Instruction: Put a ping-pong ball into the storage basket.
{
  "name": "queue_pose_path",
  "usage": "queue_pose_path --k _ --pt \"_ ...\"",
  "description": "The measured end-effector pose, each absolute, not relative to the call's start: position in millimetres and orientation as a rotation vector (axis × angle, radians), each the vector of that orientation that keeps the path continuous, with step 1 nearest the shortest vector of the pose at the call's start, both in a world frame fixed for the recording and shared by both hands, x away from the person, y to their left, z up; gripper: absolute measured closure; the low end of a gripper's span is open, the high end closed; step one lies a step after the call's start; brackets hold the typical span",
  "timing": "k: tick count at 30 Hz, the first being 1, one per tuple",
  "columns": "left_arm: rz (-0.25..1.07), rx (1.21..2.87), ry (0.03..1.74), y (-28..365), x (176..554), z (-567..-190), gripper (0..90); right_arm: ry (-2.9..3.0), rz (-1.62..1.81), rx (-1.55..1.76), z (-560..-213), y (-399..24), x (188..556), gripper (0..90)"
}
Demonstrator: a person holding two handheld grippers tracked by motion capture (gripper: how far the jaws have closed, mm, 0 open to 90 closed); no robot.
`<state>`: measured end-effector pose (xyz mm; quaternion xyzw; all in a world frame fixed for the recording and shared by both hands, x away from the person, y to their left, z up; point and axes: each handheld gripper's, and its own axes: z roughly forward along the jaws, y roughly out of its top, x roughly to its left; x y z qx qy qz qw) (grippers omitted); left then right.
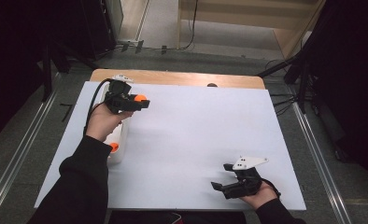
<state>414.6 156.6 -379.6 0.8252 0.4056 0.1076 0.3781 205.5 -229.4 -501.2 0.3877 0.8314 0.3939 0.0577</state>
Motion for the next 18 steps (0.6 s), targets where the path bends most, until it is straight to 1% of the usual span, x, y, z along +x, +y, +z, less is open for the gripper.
queue_pose_path --k 5,10,18 --pt "0.291 2.093 1.057 161 416 -380 50.1 2.523 1.194 1.174 -501 -229 206 13.4" --pt "0.341 2.095 1.084 163 417 -381 50.1 2.522 1.195 1.174 -501 -229 206 13.4" --pt "0.356 2.074 1.104 169 419 -382 50.1 2.523 1.194 1.173 -501 -229 205 13.4"
